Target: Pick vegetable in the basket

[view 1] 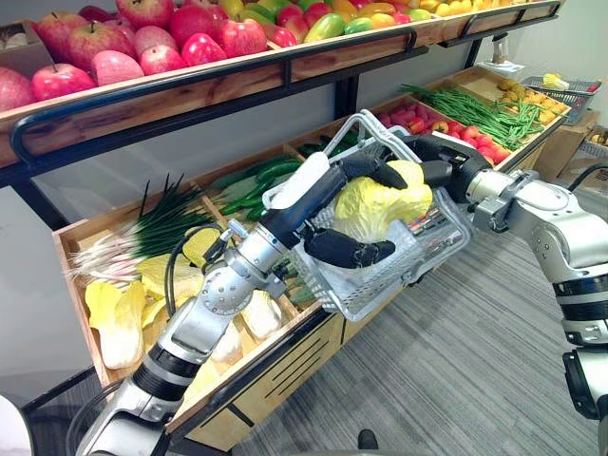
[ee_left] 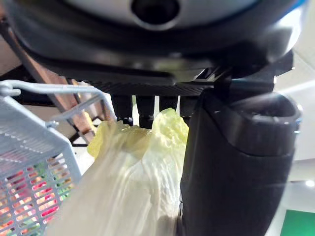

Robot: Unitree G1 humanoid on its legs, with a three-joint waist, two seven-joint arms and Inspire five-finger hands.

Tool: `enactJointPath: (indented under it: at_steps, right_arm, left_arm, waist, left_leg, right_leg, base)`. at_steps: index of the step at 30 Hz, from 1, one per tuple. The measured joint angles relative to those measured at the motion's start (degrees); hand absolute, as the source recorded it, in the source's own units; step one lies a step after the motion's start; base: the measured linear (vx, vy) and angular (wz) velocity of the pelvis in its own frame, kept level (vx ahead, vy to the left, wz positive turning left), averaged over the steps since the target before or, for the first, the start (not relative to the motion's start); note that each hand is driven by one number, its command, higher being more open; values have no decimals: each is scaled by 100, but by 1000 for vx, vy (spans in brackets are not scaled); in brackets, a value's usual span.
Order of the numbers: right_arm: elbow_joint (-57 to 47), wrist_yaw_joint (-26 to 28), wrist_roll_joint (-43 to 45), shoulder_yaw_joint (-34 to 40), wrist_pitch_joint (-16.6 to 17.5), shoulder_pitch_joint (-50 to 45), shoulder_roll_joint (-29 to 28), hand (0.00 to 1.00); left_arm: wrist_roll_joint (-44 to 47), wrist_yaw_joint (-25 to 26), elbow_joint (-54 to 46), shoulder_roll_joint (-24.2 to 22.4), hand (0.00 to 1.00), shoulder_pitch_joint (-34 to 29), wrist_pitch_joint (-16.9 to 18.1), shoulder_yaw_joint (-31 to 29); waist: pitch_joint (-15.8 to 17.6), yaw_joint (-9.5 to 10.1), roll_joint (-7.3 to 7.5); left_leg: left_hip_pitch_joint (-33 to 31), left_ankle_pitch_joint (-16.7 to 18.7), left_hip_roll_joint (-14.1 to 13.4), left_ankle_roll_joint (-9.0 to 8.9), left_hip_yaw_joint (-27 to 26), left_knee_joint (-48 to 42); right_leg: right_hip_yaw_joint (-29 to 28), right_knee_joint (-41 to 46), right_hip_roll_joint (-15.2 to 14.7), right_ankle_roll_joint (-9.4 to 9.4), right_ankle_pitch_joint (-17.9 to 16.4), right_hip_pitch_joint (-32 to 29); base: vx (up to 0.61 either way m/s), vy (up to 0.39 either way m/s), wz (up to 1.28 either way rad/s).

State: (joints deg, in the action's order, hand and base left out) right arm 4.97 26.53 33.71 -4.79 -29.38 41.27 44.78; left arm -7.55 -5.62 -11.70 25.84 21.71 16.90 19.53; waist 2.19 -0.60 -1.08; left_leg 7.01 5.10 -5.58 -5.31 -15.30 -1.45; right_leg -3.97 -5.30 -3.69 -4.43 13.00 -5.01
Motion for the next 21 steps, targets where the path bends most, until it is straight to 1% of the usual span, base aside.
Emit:
enactJointPath:
  at_steps: [2,8,11,15,19,20,21]
  right_arm:
    - [-232,-44,30,0,-145,0,1,0]
    - [-924,137,252,-70,-300,-189,-2,0]
    - [-995,312,241,-124,-378,-229,-5,0]
    - [-1007,381,235,-146,-437,-296,-7,0]
    - [-1047,423,232,-146,-438,-543,-7,0]
    - [-1061,428,231,-146,-439,-593,-7,0]
    - [-1090,448,231,-146,-441,-677,-7,0]
  left_arm:
    - [-139,0,229,-95,0,-116,3,6]
    - [-537,12,1207,-241,0,-238,-149,80]
    - [-721,55,1649,-310,0,-238,-251,82]
    - [-896,261,1833,-327,0,-232,-251,79]
    - [-939,318,2072,-327,0,-200,-249,39]
    - [-968,320,2121,-327,100,-192,-251,37]
    - [-1016,327,2216,-327,100,-170,-243,34]
  waist:
    - [0,-28,0]
    - [6,-86,10]
    - [22,-98,39]
    - [32,-107,62]
    - [30,-138,64]
    - [30,-139,64]
    - [30,-139,64]
  left_leg:
    - [11,5,-9,-7,-43,8]
    - [33,18,-16,-19,-138,18]
    - [51,21,-18,-23,-177,29]
    - [59,39,-30,-38,-270,39]
    - [70,47,-40,-45,-280,47]
    - [70,47,-40,-45,-281,48]
    - [74,47,-40,-45,-283,49]
  right_leg:
    - [-45,0,23,-1,2,-15]
    - [-131,1,50,-5,13,-44]
    - [-172,1,63,-7,14,-52]
    - [-257,2,94,-10,23,-92]
    - [-265,3,108,-9,23,-90]
    - [-266,3,109,-9,23,-90]
    - [-269,3,109,-9,24,-87]
  base:
    - [10,31,-10]
    - [6,36,-8]
    - [2,40,-7]
    - [19,41,-10]
    - [20,38,-2]
    - [6,30,-1]
    - [3,38,-1]
